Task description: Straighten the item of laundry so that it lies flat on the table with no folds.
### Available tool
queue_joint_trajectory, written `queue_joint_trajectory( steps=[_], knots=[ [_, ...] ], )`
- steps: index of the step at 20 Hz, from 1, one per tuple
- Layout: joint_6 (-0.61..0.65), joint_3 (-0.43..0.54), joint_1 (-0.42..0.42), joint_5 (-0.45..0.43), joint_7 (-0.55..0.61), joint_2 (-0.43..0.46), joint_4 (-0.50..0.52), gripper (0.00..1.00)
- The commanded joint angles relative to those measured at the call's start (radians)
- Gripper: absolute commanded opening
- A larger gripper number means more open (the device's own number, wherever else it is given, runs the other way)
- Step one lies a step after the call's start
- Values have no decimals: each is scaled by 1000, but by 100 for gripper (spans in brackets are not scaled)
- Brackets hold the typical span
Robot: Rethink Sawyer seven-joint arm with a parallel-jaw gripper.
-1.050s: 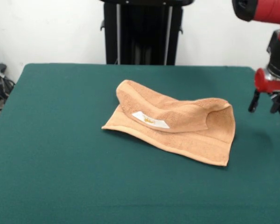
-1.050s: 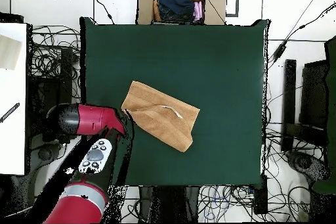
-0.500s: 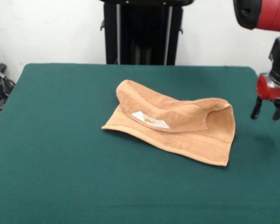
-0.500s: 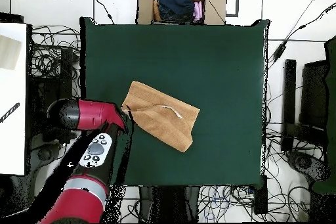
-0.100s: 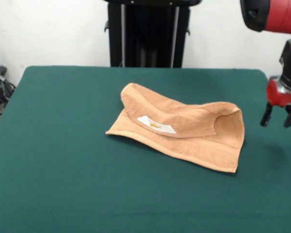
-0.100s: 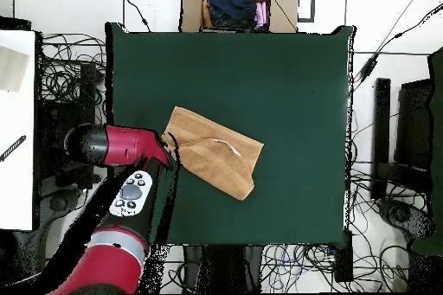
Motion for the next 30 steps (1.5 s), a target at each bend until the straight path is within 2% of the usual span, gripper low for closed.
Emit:
queue_joint_trajectory(
  steps=[1, 14, 30],
  knots=[
    [115, 28, -17, -26, 195, -3, -32, 100],
    [141, 17, -39, -39, 178, 37, -121, 100],
    [107, 38, -90, -43, 151, 29, -100, 100]
  ],
)
